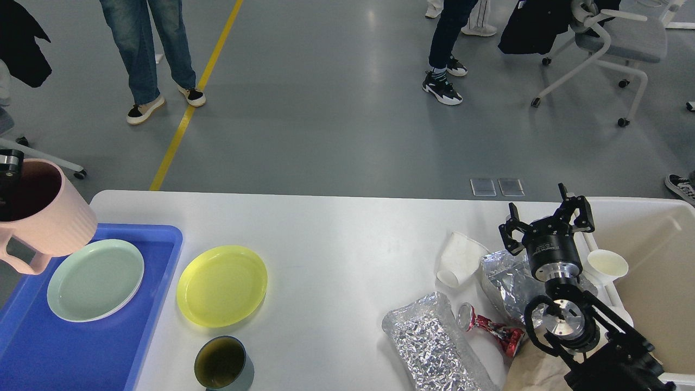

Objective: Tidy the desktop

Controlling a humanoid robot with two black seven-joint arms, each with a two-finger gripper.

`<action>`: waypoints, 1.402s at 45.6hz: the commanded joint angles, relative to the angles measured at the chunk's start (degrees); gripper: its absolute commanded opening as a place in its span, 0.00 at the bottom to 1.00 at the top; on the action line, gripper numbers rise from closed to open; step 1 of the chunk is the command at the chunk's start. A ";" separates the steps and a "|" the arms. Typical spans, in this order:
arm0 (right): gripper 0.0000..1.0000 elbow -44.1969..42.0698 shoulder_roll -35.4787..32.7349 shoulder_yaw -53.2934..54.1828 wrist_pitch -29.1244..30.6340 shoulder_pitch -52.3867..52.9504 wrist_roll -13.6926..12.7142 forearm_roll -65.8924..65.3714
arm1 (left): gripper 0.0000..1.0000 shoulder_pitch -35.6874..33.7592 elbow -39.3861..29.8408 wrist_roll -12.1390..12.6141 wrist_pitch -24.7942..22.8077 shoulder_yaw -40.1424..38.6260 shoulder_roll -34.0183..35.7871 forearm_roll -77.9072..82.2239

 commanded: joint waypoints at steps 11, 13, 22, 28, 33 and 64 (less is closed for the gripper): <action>1.00 0.00 -0.10 0.00 0.00 -0.01 0.00 0.01 | 0.00 5.72 3.21 0.00 5.21 2.67 9.49 3.38; 1.00 0.00 -0.10 0.00 0.00 -0.01 0.00 0.01 | 0.00 8.62 4.70 0.17 8.29 2.76 12.30 4.52; 1.00 0.00 -0.10 0.00 0.00 -0.09 -0.09 0.01 | 0.00 27.42 13.32 0.44 23.32 0.92 19.87 6.02; 1.00 0.00 -0.10 0.00 0.00 -0.01 0.00 0.01 | 0.00 37.62 16.66 0.53 32.55 -1.81 21.28 5.84; 1.00 0.00 -0.10 0.00 0.00 -0.01 0.00 0.01 | 0.00 45.70 19.38 0.70 38.00 -4.79 21.81 5.05; 1.00 0.00 -0.10 0.09 0.00 -0.01 0.00 0.01 | 0.01 73.75 28.44 0.70 44.34 -16.83 21.10 4.79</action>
